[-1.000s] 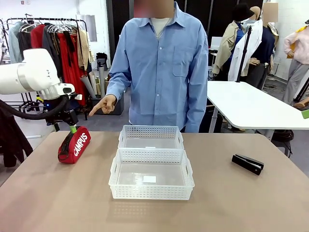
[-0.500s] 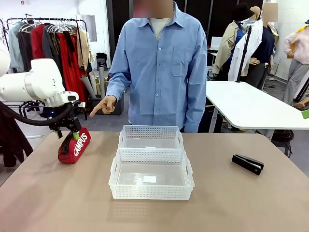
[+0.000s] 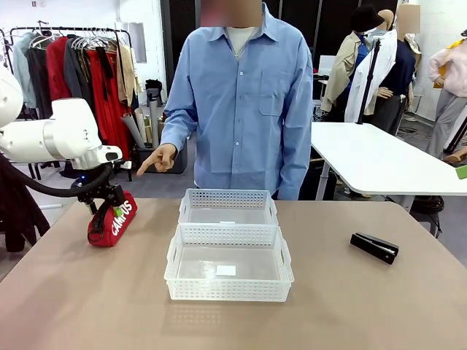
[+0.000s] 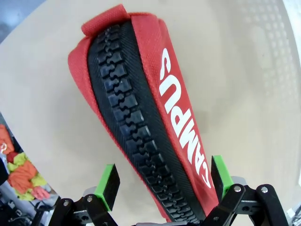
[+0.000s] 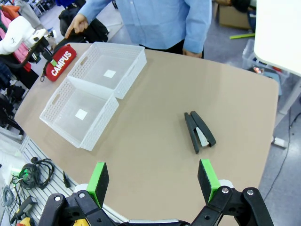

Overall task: Distribute items into two baskets.
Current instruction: Pick up the Pencil pouch that the person points to.

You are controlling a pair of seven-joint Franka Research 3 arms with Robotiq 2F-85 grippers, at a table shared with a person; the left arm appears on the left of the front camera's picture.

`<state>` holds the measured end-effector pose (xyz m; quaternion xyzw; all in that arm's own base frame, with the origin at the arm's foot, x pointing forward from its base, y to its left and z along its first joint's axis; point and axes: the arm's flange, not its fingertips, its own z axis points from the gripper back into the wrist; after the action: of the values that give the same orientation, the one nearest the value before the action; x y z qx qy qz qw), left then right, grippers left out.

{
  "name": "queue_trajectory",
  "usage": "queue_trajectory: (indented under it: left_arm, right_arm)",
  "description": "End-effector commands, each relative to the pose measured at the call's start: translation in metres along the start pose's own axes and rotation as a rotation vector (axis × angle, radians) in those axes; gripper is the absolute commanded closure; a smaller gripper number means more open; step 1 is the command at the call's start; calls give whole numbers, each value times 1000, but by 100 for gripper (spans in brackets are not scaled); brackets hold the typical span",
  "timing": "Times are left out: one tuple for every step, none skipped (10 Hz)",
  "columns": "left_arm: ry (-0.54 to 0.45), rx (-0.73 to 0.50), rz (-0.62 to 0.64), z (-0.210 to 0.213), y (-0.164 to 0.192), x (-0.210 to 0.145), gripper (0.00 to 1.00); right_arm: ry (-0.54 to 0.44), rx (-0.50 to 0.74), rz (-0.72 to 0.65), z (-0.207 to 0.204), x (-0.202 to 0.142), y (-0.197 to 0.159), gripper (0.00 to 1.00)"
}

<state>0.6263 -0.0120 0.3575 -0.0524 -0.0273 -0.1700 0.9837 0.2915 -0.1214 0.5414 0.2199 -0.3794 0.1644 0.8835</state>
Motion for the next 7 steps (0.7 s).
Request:
queue_trajectory:
  left_arm:
    - [-16, 31, 4, -3, -1, -3, 0]
    - [-4, 27, 14, -5, -2, -4, 0]
    - [1, 24, 11, -5, -2, -3, 5]
    - [2, 20, 8, -5, -1, -3, 16]
    - [10, 12, 5, -6, -1, -3, 35]
    - [19, 1, 3, -6, -1, -3, 55]
    - [17, -4, 3, -6, -1, -3, 75]
  right_arm:
    - [-11, 16, -1, 1, -1, -1, 0]
    - [-11, 16, -1, 1, -1, -1, 0]
    - [-11, 16, -1, 1, -1, -1, 0]
    - [-11, 16, -1, 1, -1, -1, 0]
    - [-11, 16, -1, 1, -1, -1, 0]
    - [-11, 16, -1, 1, -1, -1, 0]
    - [-11, 16, -1, 1, -1, -1, 0]
